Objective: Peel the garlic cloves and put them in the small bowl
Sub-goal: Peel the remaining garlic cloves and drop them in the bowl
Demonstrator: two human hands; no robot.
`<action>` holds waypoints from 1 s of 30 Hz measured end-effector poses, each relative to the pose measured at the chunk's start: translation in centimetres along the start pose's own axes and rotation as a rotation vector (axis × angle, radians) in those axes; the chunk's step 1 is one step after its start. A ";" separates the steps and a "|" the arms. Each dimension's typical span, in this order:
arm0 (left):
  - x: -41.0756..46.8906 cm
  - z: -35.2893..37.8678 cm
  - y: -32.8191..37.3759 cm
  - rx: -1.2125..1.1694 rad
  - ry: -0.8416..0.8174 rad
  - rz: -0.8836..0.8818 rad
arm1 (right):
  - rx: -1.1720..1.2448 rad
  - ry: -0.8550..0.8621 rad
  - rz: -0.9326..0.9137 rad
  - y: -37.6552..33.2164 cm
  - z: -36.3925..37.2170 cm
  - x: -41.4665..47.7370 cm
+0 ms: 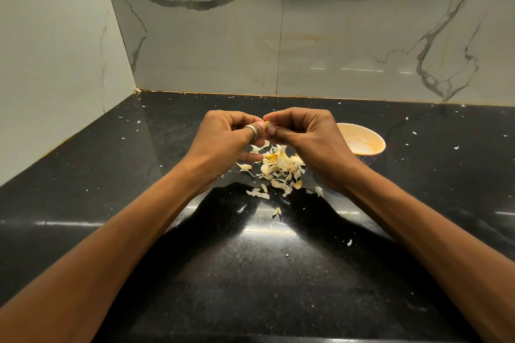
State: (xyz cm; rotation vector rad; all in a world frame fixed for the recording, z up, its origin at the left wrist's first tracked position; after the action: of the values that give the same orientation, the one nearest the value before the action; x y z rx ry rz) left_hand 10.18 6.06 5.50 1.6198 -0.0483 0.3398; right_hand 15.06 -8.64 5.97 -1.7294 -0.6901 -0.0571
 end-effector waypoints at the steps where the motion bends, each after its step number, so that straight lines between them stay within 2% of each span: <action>1: 0.0 0.0 -0.1 0.004 0.002 -0.007 | -0.032 0.006 -0.014 0.0 0.0 0.0; 10: 0.0 -0.2 -0.3 0.026 0.006 -0.050 | -0.372 0.075 -0.154 -0.7 0.2 -0.1; 17: 0.2 -0.2 -0.7 0.089 0.038 -0.058 | -0.492 0.088 -0.282 -1.7 0.9 -0.9; 24: 0.6 -0.3 -1.2 0.131 0.048 -0.066 | -0.477 0.062 -0.265 -1.8 1.3 -1.0; 30: 0.6 -0.2 -1.6 0.114 0.047 -0.098 | -0.450 0.056 -0.169 -0.8 1.2 -0.5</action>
State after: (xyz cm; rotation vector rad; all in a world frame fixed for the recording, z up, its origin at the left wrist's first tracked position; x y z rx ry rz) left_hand 11.12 6.47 4.11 1.7199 0.0876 0.3091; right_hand 13.85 -7.66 6.12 -2.0827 -0.8251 -0.4032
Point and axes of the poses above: each hand's wrist, its own x-axis towards the middle knuckle, its own z-axis out of the palm, y = z × x, the point moved 8 cm from there along x, towards the middle knuckle, and after that the axes turned 5 degrees about -x, right-handed, at the moved point
